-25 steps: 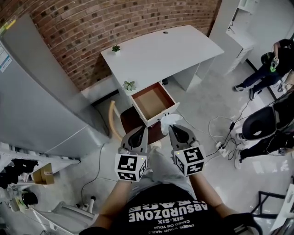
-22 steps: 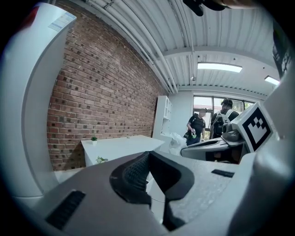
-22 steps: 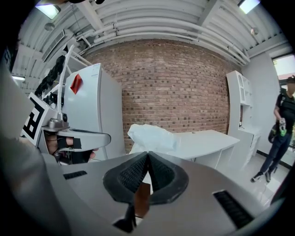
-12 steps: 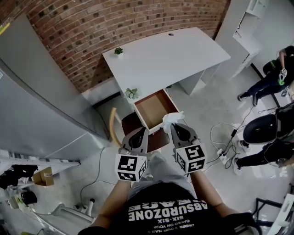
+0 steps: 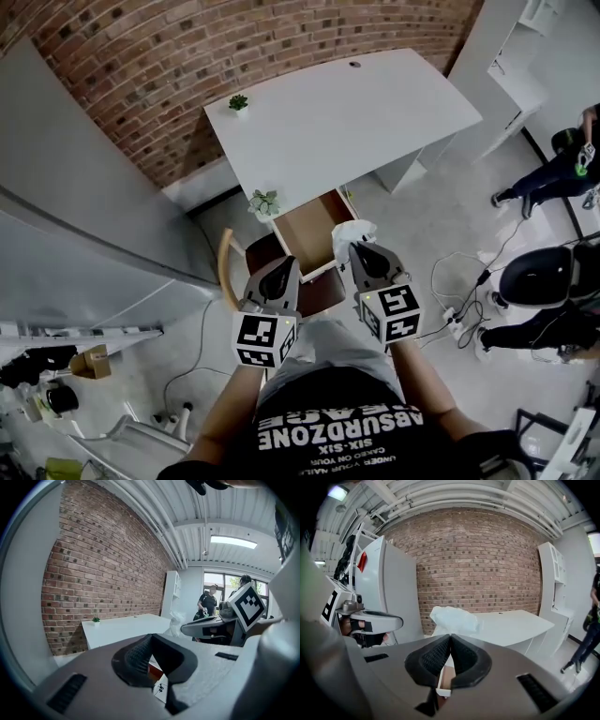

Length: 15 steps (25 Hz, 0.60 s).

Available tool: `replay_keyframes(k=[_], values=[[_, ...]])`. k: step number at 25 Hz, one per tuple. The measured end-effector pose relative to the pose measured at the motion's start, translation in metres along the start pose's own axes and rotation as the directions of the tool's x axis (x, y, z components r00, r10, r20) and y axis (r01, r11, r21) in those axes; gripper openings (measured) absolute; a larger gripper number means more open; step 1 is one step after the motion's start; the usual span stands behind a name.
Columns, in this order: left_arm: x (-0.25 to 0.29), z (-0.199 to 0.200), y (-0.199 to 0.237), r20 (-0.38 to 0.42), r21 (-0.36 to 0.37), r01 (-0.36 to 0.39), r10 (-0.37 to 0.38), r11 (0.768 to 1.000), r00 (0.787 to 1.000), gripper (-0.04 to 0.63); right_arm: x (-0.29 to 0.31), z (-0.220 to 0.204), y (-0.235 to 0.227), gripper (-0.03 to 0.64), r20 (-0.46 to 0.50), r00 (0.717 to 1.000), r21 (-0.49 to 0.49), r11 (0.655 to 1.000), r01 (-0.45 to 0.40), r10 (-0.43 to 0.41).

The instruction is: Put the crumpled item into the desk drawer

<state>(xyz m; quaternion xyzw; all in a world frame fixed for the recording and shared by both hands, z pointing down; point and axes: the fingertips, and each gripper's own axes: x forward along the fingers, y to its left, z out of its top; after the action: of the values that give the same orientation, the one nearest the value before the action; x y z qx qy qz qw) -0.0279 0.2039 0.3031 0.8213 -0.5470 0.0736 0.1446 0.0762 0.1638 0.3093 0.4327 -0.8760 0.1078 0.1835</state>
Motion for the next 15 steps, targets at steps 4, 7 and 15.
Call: replay_keyframes(k=[4, 7, 15], values=[[0.015, 0.002, 0.01, -0.011, -0.007, -0.027, 0.027, 1.0, 1.0, 0.005, 0.019, -0.004, -0.014, 0.0, -0.034, 0.999, -0.004, 1.0, -0.026, 0.026], [0.027, 0.004, 0.019, -0.014, -0.02, -0.045, 0.044, 0.999, 0.999, 0.005, 0.038, -0.005, -0.02, 0.0, -0.064, 0.996, -0.01, 0.998, -0.06, 0.06], [0.051, 0.017, 0.038, -0.01, -0.03, -0.079, 0.079, 0.996, 0.997, 0.005, 0.083, -0.008, -0.03, 0.0, -0.135, 0.981, -0.012, 0.99, -0.143, 0.14]])
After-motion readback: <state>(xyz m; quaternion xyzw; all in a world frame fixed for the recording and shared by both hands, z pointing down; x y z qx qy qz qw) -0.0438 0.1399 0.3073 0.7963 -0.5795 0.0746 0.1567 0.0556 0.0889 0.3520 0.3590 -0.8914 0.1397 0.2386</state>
